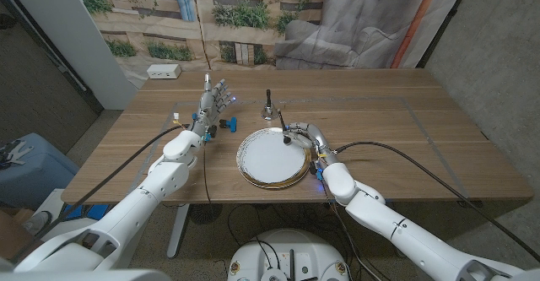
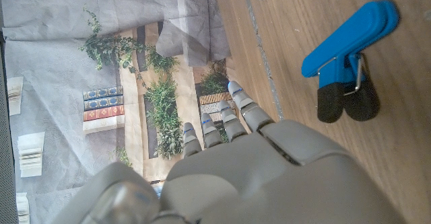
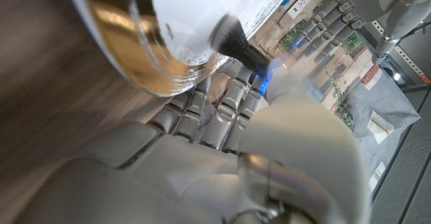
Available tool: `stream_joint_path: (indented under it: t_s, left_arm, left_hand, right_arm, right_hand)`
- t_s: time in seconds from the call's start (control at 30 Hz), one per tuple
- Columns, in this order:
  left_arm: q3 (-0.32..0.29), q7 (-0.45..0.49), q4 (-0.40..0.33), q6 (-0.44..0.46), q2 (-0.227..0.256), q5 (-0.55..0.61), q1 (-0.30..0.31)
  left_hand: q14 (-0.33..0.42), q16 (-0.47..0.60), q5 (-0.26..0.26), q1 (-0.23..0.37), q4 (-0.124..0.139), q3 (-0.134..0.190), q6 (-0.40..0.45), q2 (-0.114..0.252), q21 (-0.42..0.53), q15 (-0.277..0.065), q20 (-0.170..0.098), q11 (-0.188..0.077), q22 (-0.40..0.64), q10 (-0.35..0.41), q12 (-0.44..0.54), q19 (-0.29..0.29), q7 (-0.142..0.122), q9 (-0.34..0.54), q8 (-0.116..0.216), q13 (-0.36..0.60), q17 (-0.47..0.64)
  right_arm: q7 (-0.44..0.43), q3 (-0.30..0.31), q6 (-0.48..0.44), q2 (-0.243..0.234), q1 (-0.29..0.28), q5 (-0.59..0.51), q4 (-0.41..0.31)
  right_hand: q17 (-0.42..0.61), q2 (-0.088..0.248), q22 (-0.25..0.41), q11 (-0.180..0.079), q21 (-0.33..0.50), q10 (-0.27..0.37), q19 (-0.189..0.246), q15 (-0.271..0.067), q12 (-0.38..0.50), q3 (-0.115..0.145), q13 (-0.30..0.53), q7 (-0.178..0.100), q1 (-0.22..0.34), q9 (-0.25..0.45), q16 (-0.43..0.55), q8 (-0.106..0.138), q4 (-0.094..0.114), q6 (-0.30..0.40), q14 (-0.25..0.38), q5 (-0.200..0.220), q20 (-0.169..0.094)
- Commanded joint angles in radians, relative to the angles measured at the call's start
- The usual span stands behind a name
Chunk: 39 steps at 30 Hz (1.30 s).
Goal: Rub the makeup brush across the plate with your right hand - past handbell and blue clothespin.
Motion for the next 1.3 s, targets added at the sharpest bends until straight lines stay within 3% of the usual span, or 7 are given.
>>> stream_joint_path:
  t_s: [0.03, 1.3]
  left_arm:
    - [0.0, 0.0, 0.0, 0.0, 0.0, 0.0, 0.0]
    - [0.0, 0.0, 0.0, 0.0, 0.0, 0.0, 0.0]
  left_hand:
    - [0.007, 0.004, 0.003, -0.001, 0.007, -0.002, -0.001, 0.015, 0.004, -0.013, 0.001, -0.01, 0.005, -0.002, 0.007, 0.007, -0.01, 0.002, 0.004, 0.003, 0.002]
    - [0.006, 0.003, 0.003, -0.001, 0.007, -0.002, -0.001, 0.015, 0.004, -0.013, 0.001, -0.01, 0.005, -0.003, 0.007, 0.007, -0.01, 0.002, 0.004, 0.003, 0.002]
  right_arm:
    - [-0.005, 0.005, -0.017, -0.017, -0.012, 0.001, -0.022]
    - [-0.055, 0.038, -0.047, -0.053, -0.091, 0.005, -0.121]
  right_hand:
    - [0.0, 0.006, 0.002, 0.001, 0.003, 0.0, -0.004, -0.142, 0.002, -0.005, 0.005, 0.0, 0.006, 0.002, 0.003, -0.002, -0.001, 0.012, 0.0, 0.006, -0.021]
    - [-0.004, 0.008, 0.002, 0.001, 0.004, -0.001, -0.003, -0.139, 0.002, -0.009, 0.005, 0.0, 0.002, 0.002, 0.001, -0.007, 0.001, 0.017, 0.001, 0.006, -0.019]
